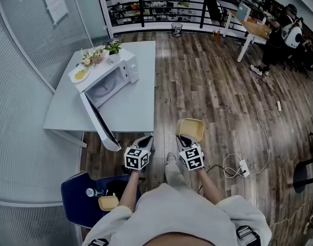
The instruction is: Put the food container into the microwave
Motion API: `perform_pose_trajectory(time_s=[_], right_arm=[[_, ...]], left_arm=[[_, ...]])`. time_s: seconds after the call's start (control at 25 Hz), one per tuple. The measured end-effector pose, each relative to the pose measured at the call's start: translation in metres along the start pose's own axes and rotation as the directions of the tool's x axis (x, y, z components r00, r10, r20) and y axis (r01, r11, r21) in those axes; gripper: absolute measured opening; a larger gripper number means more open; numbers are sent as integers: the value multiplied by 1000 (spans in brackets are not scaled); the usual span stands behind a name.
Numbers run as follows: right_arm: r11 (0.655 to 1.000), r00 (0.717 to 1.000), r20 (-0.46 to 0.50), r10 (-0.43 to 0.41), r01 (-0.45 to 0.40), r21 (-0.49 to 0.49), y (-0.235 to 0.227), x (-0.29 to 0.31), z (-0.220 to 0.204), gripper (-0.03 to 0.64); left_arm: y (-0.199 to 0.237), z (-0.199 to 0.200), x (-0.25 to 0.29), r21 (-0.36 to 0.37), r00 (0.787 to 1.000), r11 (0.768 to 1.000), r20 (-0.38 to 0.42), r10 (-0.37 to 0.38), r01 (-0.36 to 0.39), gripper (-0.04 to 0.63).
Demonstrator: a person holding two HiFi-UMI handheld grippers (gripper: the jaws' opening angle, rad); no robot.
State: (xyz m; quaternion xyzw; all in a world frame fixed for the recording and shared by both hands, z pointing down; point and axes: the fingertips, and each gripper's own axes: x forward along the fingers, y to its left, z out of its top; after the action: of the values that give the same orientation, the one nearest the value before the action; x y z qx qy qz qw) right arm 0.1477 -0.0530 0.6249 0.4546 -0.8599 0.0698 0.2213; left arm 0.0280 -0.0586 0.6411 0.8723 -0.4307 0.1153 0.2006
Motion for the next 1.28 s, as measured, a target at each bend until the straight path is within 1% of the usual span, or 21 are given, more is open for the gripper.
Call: perform_pose_trajectory(time_s=[0.28,0.56,0.84,1.04,1.28], right_arm=[[1000,1000,-4,25,-25,2,-38,43,14,28],[999,999,-4,48,-48,-3,-93,86,39,28],[997,998,-3,70,-70,-11,-140,128,59,28],[996,996,2,84,-84,-17,-168,154,71,28],[995,995,1,100,-100,-19,-191,173,77,28]], left_arm=[[25,24,49,-11,1000,1000,-9,12,-13,11],[49,65,104,-20,999,999,-6,34,-34,11],[74,94,155,-31,999,998,-7,51,-51,11],[90,114,183,-32,998,997,-4,69,-69,11],[102,124,203,-38,996,995,-9,91,-91,11]])
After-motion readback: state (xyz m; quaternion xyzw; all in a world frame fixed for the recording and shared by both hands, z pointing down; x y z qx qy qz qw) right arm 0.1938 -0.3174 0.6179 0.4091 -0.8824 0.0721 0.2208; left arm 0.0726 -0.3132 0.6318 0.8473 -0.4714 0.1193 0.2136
